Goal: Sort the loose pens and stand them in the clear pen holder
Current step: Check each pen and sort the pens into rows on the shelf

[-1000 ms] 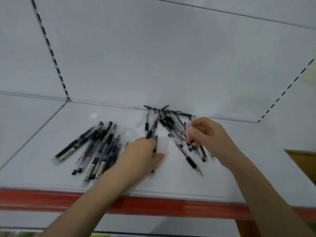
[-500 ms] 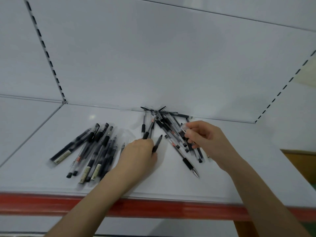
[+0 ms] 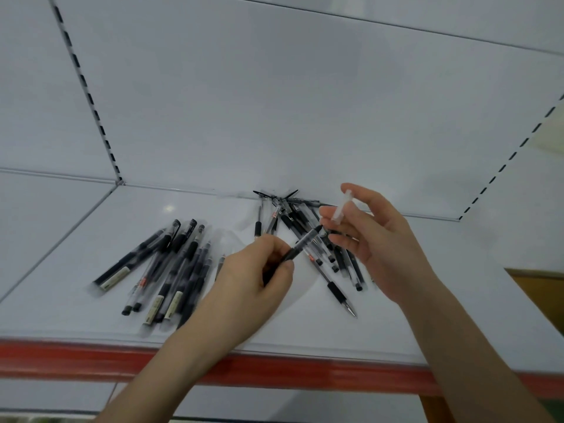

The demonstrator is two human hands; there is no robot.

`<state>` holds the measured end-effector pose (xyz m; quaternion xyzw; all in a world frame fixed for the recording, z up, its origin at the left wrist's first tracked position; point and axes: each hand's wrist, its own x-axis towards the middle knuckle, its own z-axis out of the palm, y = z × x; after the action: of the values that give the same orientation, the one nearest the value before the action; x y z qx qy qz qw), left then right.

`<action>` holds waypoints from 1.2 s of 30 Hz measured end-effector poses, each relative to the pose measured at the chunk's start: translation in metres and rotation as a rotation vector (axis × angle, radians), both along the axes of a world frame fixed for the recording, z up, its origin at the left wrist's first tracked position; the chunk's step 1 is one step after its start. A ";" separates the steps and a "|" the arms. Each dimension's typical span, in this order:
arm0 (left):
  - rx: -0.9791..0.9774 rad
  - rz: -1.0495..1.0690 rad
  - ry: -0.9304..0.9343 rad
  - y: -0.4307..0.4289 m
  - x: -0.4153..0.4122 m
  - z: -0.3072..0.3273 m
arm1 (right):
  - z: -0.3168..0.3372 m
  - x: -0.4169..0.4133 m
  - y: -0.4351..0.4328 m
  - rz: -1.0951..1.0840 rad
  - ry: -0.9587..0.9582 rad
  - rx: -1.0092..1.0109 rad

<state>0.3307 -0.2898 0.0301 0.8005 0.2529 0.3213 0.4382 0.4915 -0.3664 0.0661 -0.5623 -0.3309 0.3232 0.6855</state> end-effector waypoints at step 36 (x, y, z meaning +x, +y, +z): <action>0.181 0.165 0.095 0.019 -0.009 -0.006 | -0.024 -0.024 0.033 -0.068 -0.336 -0.081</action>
<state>0.3220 -0.2703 0.0243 0.8276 0.3083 0.3392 0.3241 0.4671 -0.3331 0.0419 -0.6463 -0.4084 0.2144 0.6079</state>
